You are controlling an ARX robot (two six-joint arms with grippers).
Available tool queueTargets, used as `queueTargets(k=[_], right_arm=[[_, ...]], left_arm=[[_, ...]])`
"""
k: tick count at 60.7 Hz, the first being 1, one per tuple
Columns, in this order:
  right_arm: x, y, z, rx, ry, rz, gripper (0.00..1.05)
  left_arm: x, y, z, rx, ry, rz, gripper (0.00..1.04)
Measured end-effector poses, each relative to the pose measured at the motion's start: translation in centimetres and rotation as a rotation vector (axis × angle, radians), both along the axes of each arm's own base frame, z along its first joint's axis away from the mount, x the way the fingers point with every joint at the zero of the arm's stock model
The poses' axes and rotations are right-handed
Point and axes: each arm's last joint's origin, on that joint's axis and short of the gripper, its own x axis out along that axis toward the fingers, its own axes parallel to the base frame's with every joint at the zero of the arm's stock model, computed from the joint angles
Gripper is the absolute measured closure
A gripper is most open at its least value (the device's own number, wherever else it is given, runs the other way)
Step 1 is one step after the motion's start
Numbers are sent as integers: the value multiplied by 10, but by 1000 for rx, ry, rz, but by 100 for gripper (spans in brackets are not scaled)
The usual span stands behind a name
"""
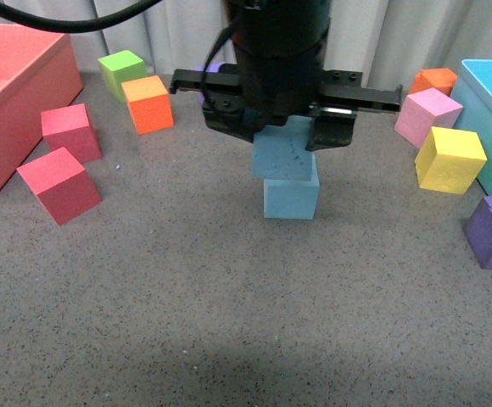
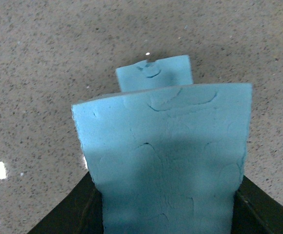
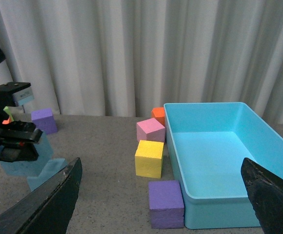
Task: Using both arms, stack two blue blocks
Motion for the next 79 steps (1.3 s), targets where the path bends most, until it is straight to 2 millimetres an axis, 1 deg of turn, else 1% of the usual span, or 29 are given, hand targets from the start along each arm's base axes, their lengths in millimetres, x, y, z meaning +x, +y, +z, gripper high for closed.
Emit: queueTargets(k=[7,18,28,34,50,56,63,65,67,71,79], right_arm=[[0,0,0,0,0,0,10],[0,0,0,0,0,0,10],[0,0,0,0,0,0,10],[0,0,0,0,0,0,10],[0,0,0,0,0,0,10],[0,0,0,0,0,0,10],[0,0,0,0,0,0,10],[0,0,0,0,0,0,10],[0,0,0,0,0,0,10],[0,0,0,0,0,0,10],[0,0,0,0,0,0,10]], left_arm=[[4,-19,-1,14,-8,3,57],[12,-32,-13,47,-2,12,57],[18,-34,-24,79,2,27,57],[24,-32,-28,75,10,46,57],[28,-27,-28,58,12,54,57],[29,-27,-28,48,8,55,37],[29,-27,-28,48,11,52,21],[28,-27,-26,46,19,48,12],[27,-26,-24,42,19,43,6],[24,-23,-16,32,14,38,7],[20,-18,0,10,-13,41,7]])
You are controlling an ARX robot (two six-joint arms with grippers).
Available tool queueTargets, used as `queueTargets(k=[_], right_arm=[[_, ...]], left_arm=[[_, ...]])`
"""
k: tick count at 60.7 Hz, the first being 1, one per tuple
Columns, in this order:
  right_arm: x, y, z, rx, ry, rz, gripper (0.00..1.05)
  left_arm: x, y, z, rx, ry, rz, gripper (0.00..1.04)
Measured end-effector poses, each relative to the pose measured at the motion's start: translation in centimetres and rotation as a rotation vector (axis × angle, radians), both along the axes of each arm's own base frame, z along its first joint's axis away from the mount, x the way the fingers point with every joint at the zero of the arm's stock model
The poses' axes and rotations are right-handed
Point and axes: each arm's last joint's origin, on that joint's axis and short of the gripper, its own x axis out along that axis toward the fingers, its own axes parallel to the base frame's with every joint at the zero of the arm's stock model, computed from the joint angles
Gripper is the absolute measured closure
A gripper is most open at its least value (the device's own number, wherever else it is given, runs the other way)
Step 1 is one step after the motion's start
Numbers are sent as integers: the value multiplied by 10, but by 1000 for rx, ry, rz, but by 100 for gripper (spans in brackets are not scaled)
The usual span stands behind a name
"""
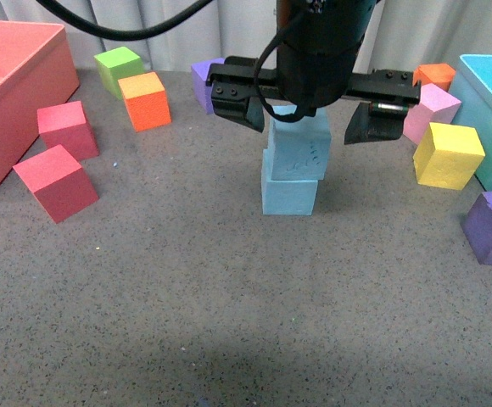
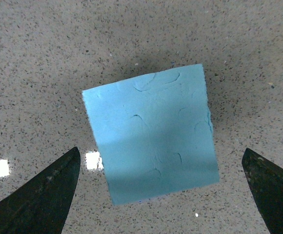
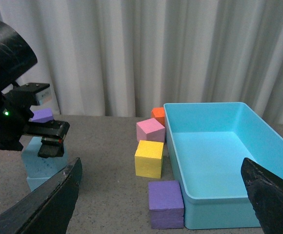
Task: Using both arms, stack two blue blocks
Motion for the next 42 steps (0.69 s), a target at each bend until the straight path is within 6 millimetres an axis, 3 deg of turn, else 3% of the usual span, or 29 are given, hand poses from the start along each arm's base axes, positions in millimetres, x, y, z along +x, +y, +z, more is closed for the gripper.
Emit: queueTargets(k=[11,17,25,32,37,42], right_arm=[[0,0,0,0,0,0,10],[0,0,0,0,0,0,10],[0,0,0,0,0,-3,10],[0,0,0,0,0,-2,10],[0,0,0,0,0,0,10],[0,0,0,0,0,1,10]], left_arm=[[-1,12,17,-23,-56,28,7],[-3,27,9,62,-359,75,20],[-37,87,-6,13,-695,118,43],[-72,137,12,-112,-967,174,63],[-95,166,18,-127,-1033,195,77],[-117,188,5,-109,-1008,190,92]])
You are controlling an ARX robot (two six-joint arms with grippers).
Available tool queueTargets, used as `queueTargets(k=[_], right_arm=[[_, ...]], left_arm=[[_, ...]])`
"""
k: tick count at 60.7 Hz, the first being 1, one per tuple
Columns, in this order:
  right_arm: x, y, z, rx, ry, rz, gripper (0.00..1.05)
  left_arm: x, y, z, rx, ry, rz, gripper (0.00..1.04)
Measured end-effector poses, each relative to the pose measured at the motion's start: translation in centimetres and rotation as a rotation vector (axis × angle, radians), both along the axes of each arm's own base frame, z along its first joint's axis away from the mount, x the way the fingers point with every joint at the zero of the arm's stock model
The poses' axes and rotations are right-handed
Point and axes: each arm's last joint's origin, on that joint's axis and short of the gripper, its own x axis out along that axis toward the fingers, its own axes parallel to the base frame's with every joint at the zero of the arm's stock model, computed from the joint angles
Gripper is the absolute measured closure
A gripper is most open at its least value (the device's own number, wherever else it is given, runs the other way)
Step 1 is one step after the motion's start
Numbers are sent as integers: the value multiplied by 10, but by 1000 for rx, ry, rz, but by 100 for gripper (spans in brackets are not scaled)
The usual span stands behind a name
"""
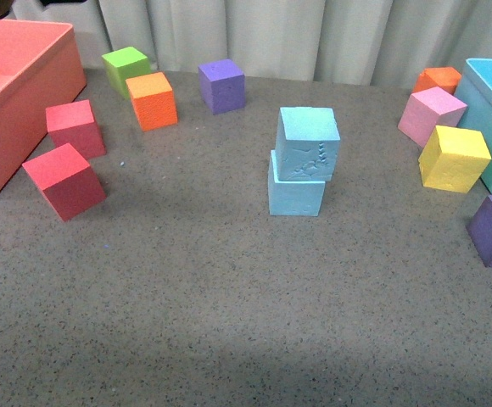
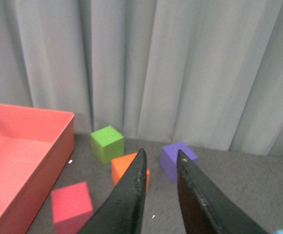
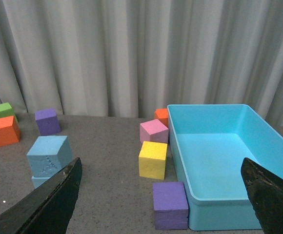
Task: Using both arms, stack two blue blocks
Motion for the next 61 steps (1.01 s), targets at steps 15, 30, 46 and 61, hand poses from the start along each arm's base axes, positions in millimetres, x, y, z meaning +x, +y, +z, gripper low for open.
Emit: queueTargets(k=[15,30,46,61], right_arm=[[0,0,0,0,0,-2,10],[0,0,0,0,0,-1,10],[0,0,0,0,0,0,10],[0,0,0,0,0,-1,10]], left_arm=[[-52,42,-6,20,24,-17,101],[-91,68,-8,24,36,-13,101],[-115,79,-8,23,37,-5,101],[-131,91,-5,22,29,-6,101]])
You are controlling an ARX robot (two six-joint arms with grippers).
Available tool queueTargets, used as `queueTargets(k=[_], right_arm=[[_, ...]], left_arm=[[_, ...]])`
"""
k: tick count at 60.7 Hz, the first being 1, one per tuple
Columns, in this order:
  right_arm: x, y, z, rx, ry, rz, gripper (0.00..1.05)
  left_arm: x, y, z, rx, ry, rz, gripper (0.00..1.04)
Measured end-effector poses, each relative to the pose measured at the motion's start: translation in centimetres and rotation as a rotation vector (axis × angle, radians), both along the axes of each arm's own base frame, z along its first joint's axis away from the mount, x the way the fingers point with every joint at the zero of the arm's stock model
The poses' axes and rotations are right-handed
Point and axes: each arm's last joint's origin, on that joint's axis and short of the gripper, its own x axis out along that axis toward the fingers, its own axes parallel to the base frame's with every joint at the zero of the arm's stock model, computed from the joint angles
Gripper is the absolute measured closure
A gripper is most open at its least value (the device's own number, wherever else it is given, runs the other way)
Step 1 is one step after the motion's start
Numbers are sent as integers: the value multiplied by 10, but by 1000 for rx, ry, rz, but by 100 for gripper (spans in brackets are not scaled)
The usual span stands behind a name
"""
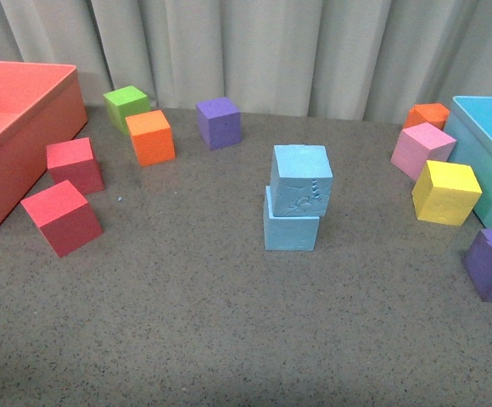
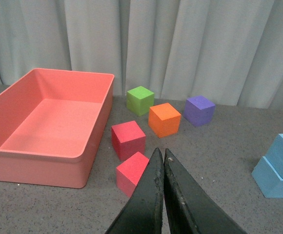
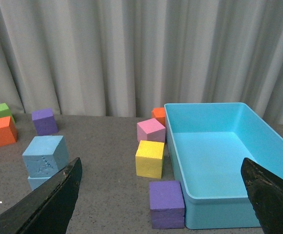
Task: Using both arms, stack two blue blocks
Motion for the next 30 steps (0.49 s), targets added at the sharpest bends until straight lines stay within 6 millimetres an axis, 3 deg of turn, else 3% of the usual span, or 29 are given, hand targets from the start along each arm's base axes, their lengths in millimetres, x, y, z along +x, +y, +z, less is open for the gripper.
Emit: queueTargets(k=[30], right_arm=[[0,0,0,0,0,0,10]], left_arm=[[-22,0,8,0,-26,0,101]])
